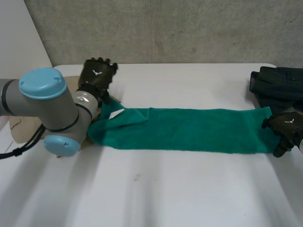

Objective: Fold the laundry.

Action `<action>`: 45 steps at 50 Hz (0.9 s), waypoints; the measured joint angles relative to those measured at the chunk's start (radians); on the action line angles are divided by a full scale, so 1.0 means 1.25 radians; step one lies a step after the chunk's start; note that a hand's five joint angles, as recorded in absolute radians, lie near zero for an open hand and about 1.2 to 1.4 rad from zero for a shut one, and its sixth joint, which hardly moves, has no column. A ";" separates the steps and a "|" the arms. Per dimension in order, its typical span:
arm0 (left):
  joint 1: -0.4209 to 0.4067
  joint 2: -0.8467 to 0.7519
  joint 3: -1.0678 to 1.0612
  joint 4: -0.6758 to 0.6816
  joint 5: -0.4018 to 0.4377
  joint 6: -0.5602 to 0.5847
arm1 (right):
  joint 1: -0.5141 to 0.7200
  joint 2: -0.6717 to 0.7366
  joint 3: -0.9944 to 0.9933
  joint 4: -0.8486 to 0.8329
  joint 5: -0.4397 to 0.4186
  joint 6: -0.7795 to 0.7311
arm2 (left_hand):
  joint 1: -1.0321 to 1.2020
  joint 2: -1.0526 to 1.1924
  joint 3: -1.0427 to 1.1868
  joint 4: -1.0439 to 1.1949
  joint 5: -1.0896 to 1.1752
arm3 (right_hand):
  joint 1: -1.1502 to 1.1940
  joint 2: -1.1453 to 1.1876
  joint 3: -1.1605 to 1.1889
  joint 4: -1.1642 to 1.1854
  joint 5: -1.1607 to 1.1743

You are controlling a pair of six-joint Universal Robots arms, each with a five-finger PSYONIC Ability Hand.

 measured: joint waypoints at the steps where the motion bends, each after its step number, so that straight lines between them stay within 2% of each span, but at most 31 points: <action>1: -0.007 0.005 -0.005 -0.011 0.006 -0.016 | 0.000 0.000 0.001 0.000 0.000 0.000 | 0.000 0.000 0.000 0.000 0.000 | 0.000 0.000 0.000 0.000 0.000; 7: -0.047 -0.001 -0.018 -0.076 0.057 -0.083 | 0.001 0.000 0.005 0.000 0.000 0.000 | 0.000 -0.009 -0.008 -0.008 -0.009 | 0.000 0.000 0.000 0.000 0.000; 13: -0.053 -0.081 0.023 -0.082 0.067 -0.074 | 0.001 0.000 0.013 0.000 0.000 -0.002 | 0.000 -0.009 -0.008 -0.008 -0.010 | 0.000 0.000 0.000 0.000 0.000; 19: -0.032 -0.180 0.118 -0.031 0.010 -0.003 | -0.002 -0.004 0.024 0.000 -0.004 -0.007 | 0.000 -0.009 -0.008 -0.008 -0.010 | 0.000 0.000 0.000 0.000 0.000; 22: 0.002 -0.218 0.160 0.015 -0.052 0.071 | -0.005 -0.009 0.030 -0.001 -0.005 -0.010 | 0.000 -0.009 -0.008 -0.008 -0.010 | 0.000 0.000 0.000 0.000 0.003; 25: 0.018 -0.229 0.172 0.034 -0.078 0.108 | -0.005 -0.010 0.032 -0.001 -0.006 -0.010 | 0.000 -0.009 -0.008 -0.008 -0.010 | 0.001 0.000 0.001 0.001 0.005; 27: 0.034 -0.236 0.171 0.062 -0.115 0.174 | -0.006 -0.012 0.034 -0.005 -0.010 -0.011 | -0.068 -0.053 -0.059 -0.057 -0.059 | 0.010 0.013 0.012 0.011 0.010; 31: 0.030 -0.225 0.146 0.075 -0.133 0.215 | -0.005 -0.012 0.034 -0.010 -0.017 -0.011 | -0.079 -0.071 -0.069 -0.074 -0.059 | 0.011 0.013 0.013 0.011 0.013; 36: 0.004 -0.181 0.100 0.075 -0.134 0.211 | -0.005 -0.012 0.033 -0.020 -0.021 -0.011 | -0.079 -0.076 -0.069 -0.075 -0.064 | 0.011 0.013 0.013 0.011 0.013; 45: -0.026 -0.098 0.037 0.070 -0.131 0.143 | -0.005 -0.011 0.030 -0.042 -0.028 -0.011 | -0.079 -0.078 -0.069 -0.077 -0.064 | 0.011 0.013 0.013 0.011 0.013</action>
